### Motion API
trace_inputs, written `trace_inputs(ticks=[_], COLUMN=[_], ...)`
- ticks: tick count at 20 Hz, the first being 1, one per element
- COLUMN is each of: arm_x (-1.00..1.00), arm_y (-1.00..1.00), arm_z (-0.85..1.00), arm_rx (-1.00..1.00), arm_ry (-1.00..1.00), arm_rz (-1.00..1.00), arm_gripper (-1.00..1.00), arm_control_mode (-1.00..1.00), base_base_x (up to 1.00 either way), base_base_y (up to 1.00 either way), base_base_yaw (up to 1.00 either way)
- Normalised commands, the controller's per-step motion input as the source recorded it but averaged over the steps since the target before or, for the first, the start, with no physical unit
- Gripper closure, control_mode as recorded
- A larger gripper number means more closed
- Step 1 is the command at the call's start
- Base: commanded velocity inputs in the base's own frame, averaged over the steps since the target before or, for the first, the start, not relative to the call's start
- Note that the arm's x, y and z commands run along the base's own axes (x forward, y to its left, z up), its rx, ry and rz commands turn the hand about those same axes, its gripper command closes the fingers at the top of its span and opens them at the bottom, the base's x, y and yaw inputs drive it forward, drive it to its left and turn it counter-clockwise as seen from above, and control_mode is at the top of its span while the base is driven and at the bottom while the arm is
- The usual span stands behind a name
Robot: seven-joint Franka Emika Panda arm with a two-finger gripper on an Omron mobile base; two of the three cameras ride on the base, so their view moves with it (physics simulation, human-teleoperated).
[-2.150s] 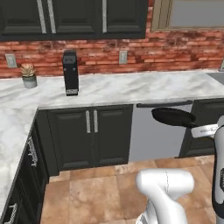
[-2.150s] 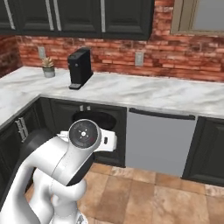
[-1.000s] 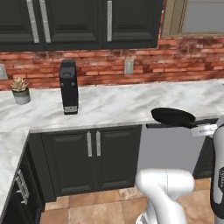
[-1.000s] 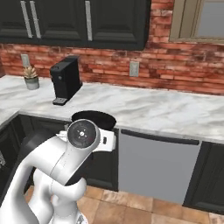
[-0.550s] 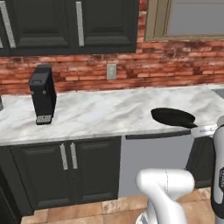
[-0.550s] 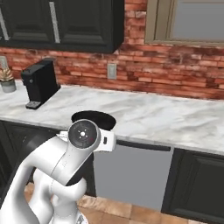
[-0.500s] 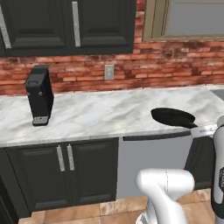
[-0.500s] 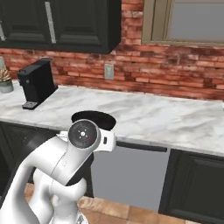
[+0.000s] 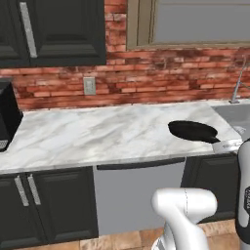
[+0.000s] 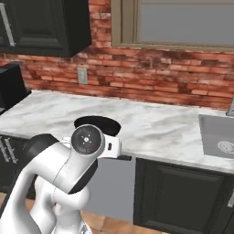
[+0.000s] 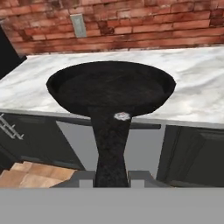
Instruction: Move the pot and pan from the stove into the sink.
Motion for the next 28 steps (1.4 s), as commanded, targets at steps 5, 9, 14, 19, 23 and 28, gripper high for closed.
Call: trace_inputs(ticks=[5, 9, 14, 19, 23, 28], arm_x=[0.0, 0.0, 0.0, 0.0, 0.0, 0.0], arm_y=[0.0, 0.0, 0.0, 0.0, 0.0, 0.0], arm_z=[0.0, 0.0, 0.0, 0.0, 0.0, 0.0], arm_rx=[0.0, 0.0, 0.0, 0.0, 0.0, 0.0], arm_ry=[0.0, 0.0, 0.0, 0.0, 0.0, 0.0], arm_rz=[0.0, 0.0, 0.0, 0.0, 0.0, 0.0], arm_gripper=[1.0, 1.0, 1.0, 1.0, 1.0, 1.0], arm_control_mode=[1.0, 1.0, 1.0, 1.0, 1.0, -1.0], base_base_x=[0.23, 0.21, 0.21, 0.22, 0.18, 0.01], base_base_y=[-0.96, -1.0, -0.98, -0.92, -0.75, -0.1], base_base_yaw=[-0.02, -0.03, -0.03, -0.03, -0.02, 0.0])
